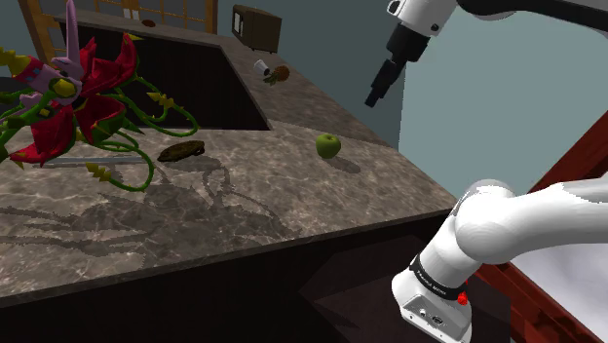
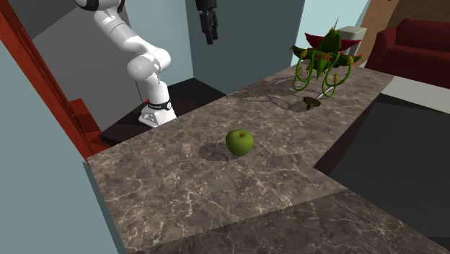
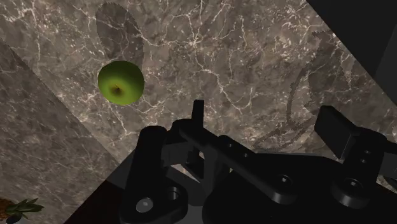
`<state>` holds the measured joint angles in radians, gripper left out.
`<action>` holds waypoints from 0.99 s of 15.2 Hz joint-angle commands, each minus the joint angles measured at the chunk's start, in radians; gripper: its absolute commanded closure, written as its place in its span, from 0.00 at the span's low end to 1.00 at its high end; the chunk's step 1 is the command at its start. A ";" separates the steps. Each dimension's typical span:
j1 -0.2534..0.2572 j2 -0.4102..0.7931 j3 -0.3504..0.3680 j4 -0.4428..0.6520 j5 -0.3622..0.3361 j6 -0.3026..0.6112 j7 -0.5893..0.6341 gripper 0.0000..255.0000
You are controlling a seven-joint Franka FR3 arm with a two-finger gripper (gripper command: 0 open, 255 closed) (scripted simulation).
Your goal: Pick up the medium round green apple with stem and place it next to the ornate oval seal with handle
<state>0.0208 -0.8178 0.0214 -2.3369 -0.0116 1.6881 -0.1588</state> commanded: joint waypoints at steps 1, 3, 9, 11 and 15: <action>0.000 0.000 0.000 0.000 0.000 0.000 0.000 0.00; -0.025 0.078 -0.009 0.025 0.003 0.032 0.035 0.00; -0.091 0.309 -0.043 0.116 0.014 0.106 0.134 0.00; -0.110 0.384 -0.058 0.151 0.020 0.124 0.165 0.00; -0.146 0.530 -0.089 0.225 0.037 0.151 0.223 0.00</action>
<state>-0.1141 -0.3269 -0.0553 -2.1215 0.0215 1.8217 0.0545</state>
